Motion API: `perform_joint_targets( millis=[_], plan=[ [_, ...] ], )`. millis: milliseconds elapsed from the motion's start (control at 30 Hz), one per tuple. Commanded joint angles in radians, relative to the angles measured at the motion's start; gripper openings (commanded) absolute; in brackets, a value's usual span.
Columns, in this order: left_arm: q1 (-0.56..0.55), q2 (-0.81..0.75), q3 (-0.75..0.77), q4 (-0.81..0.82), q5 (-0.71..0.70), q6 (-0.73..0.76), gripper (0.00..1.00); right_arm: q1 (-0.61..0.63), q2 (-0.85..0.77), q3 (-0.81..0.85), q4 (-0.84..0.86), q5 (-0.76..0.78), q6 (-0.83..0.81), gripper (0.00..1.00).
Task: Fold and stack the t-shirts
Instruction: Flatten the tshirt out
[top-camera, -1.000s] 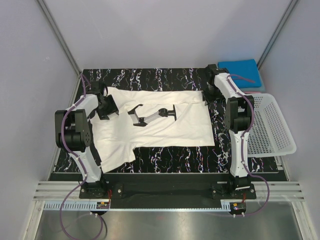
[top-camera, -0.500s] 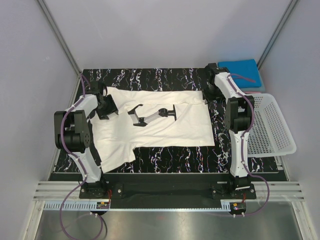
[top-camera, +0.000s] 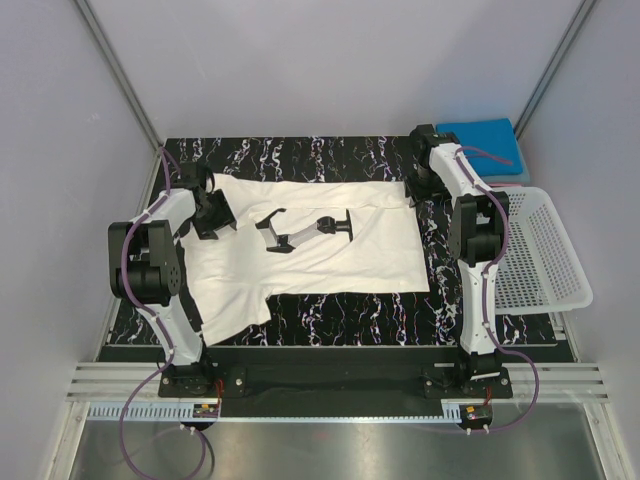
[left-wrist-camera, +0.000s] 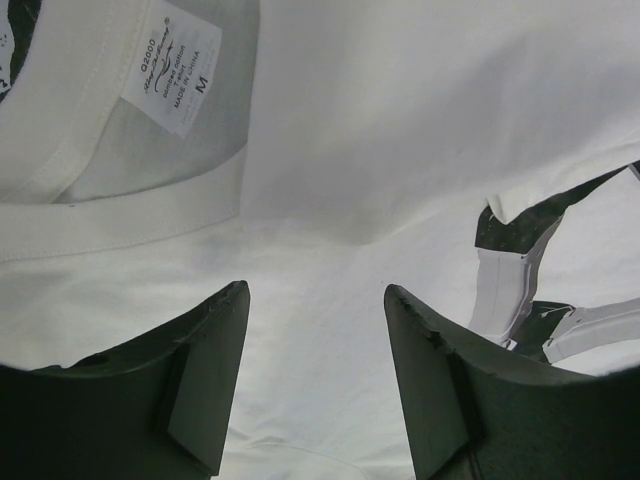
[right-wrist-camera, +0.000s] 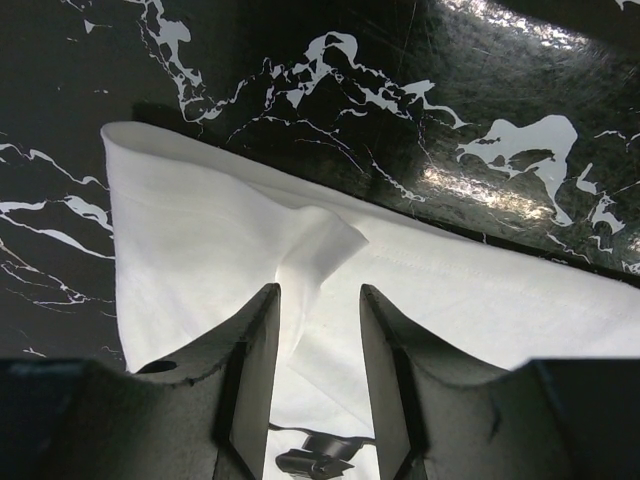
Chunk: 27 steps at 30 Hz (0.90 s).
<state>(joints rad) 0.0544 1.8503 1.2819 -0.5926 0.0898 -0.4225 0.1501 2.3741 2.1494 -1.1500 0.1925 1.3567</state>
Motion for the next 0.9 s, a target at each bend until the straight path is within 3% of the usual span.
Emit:
perform_joint_targets(
  millis=[0,600,767,867],
  plan=[
    [0.007,-0.033,0.004,0.017,-0.013,0.007,0.61,-0.003,0.005,0.024,-0.03,0.018,0.032,0.45],
    [0.005,-0.043,-0.012,0.039,-0.001,0.004,0.6,-0.003,0.025,-0.037,0.009,0.013,0.07,0.43],
    [0.005,-0.042,-0.013,0.043,0.002,0.007,0.59,-0.003,0.027,-0.037,0.036,0.038,0.062,0.39],
    [0.007,-0.045,-0.016,0.042,-0.001,0.016,0.59,-0.003,0.028,-0.042,0.056,0.036,0.055,0.27]
  ],
)
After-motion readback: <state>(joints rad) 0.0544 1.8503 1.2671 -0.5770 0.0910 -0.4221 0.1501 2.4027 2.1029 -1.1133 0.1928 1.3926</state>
